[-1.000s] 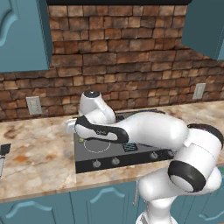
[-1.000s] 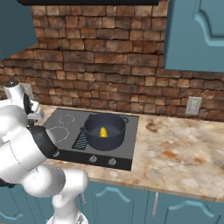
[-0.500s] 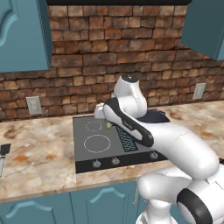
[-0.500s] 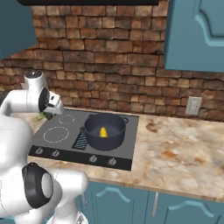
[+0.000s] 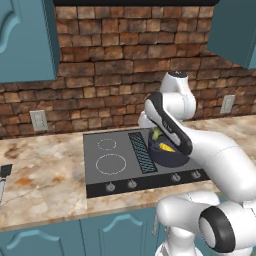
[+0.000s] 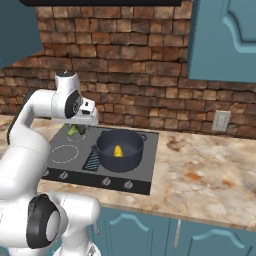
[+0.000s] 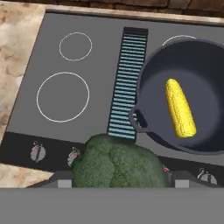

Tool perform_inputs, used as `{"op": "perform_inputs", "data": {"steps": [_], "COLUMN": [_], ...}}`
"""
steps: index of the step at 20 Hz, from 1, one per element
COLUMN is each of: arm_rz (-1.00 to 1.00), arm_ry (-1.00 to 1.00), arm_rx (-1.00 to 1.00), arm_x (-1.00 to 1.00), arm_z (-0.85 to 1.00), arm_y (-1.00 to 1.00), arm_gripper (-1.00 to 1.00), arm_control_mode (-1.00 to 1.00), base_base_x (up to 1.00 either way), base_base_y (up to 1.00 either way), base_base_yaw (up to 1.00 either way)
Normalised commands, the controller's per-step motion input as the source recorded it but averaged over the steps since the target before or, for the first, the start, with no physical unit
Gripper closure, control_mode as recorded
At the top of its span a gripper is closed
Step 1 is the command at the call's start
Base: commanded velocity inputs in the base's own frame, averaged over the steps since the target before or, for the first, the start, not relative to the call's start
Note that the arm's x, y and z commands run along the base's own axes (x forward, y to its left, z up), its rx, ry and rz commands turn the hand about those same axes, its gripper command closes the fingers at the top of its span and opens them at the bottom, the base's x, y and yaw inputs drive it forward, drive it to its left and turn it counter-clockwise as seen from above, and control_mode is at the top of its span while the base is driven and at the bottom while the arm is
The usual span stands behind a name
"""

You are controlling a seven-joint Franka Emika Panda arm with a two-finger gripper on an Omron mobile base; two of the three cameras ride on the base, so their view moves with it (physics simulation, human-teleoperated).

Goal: Put the broccoli and corn in the pot. Retrieve the spatula and lightly stir the vegetables in the pot.

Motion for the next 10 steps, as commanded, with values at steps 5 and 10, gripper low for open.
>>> {"op": "perform_inputs", "data": {"steps": [5, 10], "arm_rz": [0.21, 0.07], "arm_ry": [0.0, -0.01], "arm_rx": [-0.11, 0.0], "arm_x": [0.13, 0.33], "arm_z": [-0.09, -0.18], "arm_y": [-0.65, -0.62], "arm_gripper": [1.0, 1.0], "arm_control_mode": [-1.0, -1.0], "base_base_x": [0.0, 0.0], "base_base_y": [0.0, 0.0], "base_base_yaw": [0.0, 0.0]}}
